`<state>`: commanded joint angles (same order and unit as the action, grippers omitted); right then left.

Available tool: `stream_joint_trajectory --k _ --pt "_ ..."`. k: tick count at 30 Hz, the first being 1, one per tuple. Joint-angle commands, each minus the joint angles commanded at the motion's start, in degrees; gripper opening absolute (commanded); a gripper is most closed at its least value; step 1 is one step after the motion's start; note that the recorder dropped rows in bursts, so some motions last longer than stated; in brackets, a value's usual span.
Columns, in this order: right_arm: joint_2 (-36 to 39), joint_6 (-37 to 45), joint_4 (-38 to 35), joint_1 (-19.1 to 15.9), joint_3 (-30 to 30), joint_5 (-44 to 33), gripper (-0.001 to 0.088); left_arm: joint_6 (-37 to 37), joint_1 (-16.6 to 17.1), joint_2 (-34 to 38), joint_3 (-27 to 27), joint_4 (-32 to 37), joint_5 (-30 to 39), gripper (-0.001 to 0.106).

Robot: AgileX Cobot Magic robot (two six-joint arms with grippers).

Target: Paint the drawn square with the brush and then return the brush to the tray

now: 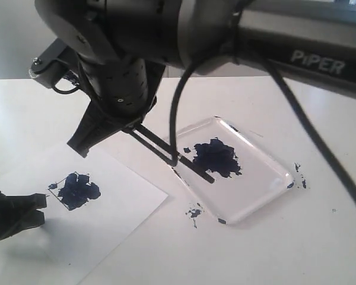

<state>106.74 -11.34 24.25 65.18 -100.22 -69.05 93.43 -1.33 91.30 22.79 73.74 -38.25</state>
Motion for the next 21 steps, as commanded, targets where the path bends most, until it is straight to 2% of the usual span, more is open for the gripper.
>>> stream_joint_trajectory --k 5,8,15,21 --pt "-4.52 -5.78 2.98 0.0 10.21 4.35 0.0 -1.23 0.08 0.0 0.0 0.0 -4.44 0.0" --pt "-7.39 -10.81 6.02 0.0 17.0 5.91 0.0 -2.4 0.08 -1.21 0.0 0.0 -4.69 0.0" --pt "-14.69 -23.97 10.87 0.0 32.14 12.05 0.0 -3.09 0.08 -9.48 0.0 0.86 -4.58 0.0" --pt "-17.5 -36.51 15.63 0.0 43.01 14.13 0.0 1.46 0.08 -16.67 0.0 5.64 -4.81 0.0"
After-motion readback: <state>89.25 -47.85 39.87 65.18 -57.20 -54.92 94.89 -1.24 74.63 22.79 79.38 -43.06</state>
